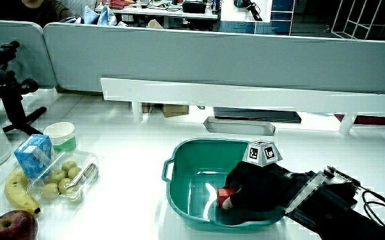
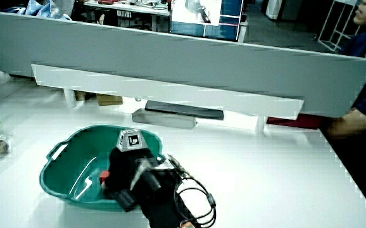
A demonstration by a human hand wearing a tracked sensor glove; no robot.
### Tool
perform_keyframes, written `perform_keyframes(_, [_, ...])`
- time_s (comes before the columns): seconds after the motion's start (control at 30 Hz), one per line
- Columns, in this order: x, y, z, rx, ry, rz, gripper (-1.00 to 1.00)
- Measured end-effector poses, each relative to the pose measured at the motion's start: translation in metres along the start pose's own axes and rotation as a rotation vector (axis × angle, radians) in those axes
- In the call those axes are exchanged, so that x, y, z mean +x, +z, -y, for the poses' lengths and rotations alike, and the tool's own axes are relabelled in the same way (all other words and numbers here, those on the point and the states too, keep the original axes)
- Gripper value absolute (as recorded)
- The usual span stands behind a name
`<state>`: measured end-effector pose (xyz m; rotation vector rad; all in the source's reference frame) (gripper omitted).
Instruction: Place red block
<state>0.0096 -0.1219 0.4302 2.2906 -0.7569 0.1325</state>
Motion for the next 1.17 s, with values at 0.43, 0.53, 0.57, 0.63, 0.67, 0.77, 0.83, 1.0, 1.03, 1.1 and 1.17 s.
perform_keyframes(0.43, [-0.007,-0.007,-0.009,-0.072,-0.031,0.051,0.00])
perform_keyframes(0.53, [-0.006,-0.009,-0.011,-0.107,-0.052,0.045,-0.18])
perform_keyframes(0.57, [-0.005,-0.010,-0.011,-0.123,-0.049,0.044,-0.27])
perform_keyframes(0.63, [-0.002,-0.008,-0.008,-0.114,-0.046,0.005,-0.45])
perform_keyframes(0.67, [-0.001,-0.006,-0.004,-0.098,-0.046,-0.003,-0.55])
perform_keyframes(0.77, [-0.002,0.005,0.009,-0.053,-0.023,-0.032,-0.82])
perform_keyframes(0.83, [-0.001,0.008,0.015,-0.057,0.005,-0.033,-1.00])
perform_keyframes(1.0, [0.005,0.020,0.039,-0.014,0.010,-0.047,-1.00])
perform_keyframes(1.03, [0.007,0.021,0.045,-0.012,0.014,-0.050,-1.00])
perform_keyframes(1.1, [0.012,0.024,0.057,-0.009,0.020,-0.057,-1.00])
perform_keyframes(1.17, [0.017,0.027,0.069,-0.005,0.027,-0.064,-1.00])
